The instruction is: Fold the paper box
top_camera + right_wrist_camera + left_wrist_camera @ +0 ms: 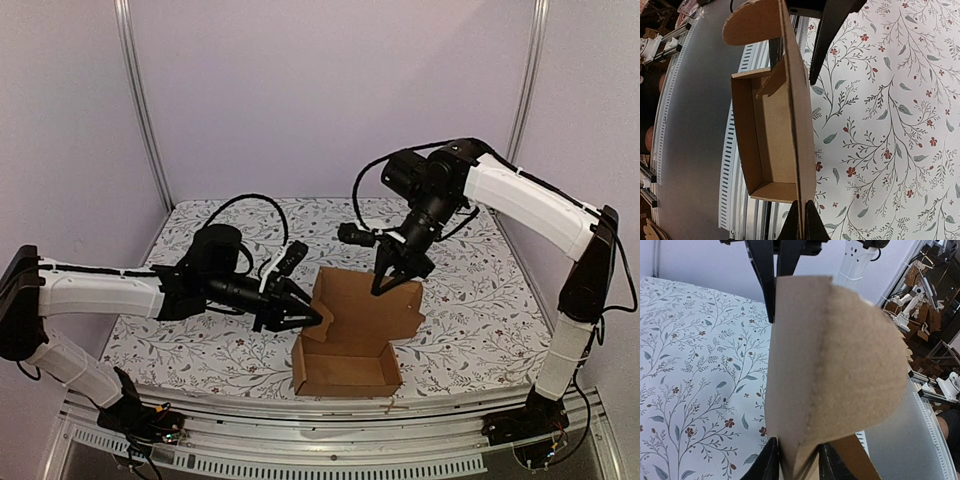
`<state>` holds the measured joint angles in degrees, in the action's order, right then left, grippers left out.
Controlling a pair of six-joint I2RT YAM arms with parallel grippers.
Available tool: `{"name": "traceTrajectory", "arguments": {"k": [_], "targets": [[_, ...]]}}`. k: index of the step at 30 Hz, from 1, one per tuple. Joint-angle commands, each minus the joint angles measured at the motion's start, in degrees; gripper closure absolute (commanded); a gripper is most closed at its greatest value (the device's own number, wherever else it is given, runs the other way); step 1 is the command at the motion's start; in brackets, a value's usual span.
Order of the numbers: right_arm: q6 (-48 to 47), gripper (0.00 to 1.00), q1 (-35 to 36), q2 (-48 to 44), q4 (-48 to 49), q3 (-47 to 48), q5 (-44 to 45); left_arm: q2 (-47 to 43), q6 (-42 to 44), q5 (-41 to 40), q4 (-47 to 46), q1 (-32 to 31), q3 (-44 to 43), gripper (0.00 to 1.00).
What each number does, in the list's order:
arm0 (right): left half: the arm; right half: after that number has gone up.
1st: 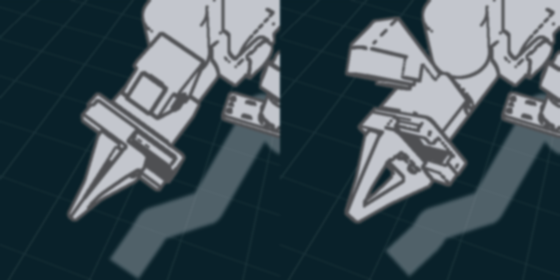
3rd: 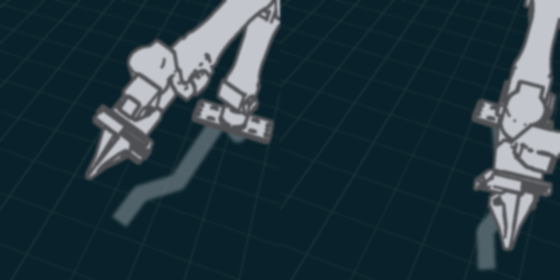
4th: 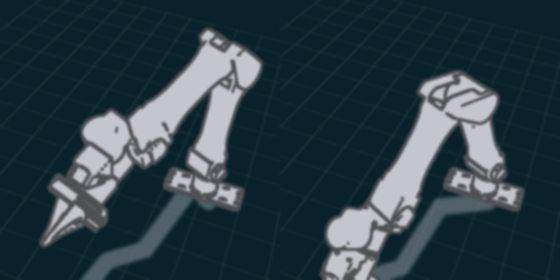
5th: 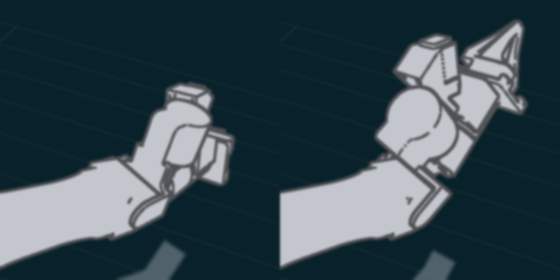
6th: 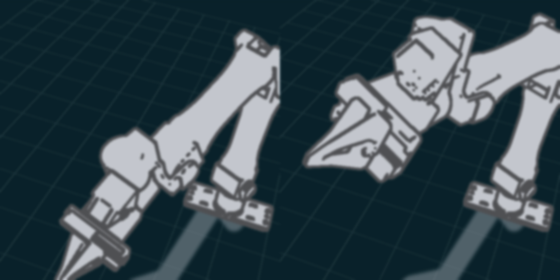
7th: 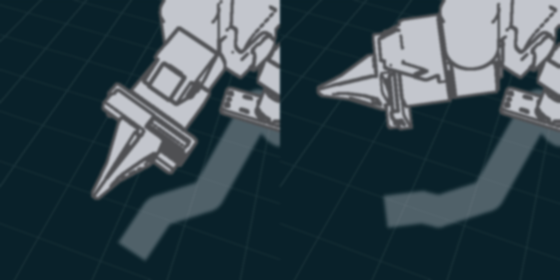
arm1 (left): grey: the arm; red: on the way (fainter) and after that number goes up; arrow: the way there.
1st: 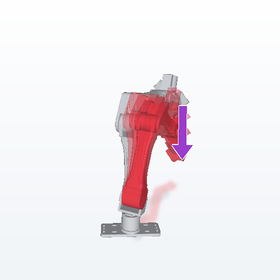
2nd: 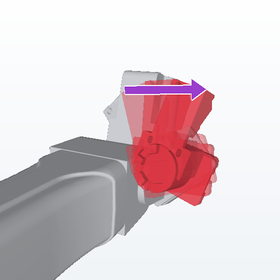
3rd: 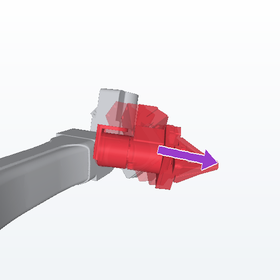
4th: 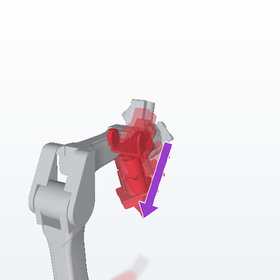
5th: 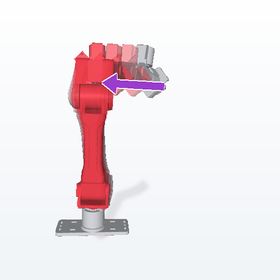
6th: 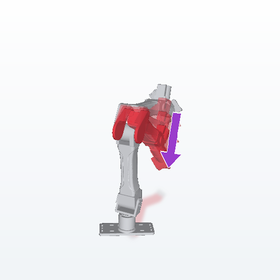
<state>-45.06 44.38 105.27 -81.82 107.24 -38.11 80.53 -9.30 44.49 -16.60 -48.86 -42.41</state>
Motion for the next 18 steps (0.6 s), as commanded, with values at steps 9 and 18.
{"name": "traceTrajectory", "arguments": {"k": [9, 18], "targets": [[-0.4, 1.00, 2.4, -1.8, -10.7, 2.2, -8.3, 2.9, 0.3, -1.3, 0.8, -2.2, -3.4, 1.00], [8.7, 0.70, -4.4, -5.8, -1.6, -1.5, -5.2, -0.9, -1.3, -5.5, 0.2, -2.2, -1.2, 1.00]]}}
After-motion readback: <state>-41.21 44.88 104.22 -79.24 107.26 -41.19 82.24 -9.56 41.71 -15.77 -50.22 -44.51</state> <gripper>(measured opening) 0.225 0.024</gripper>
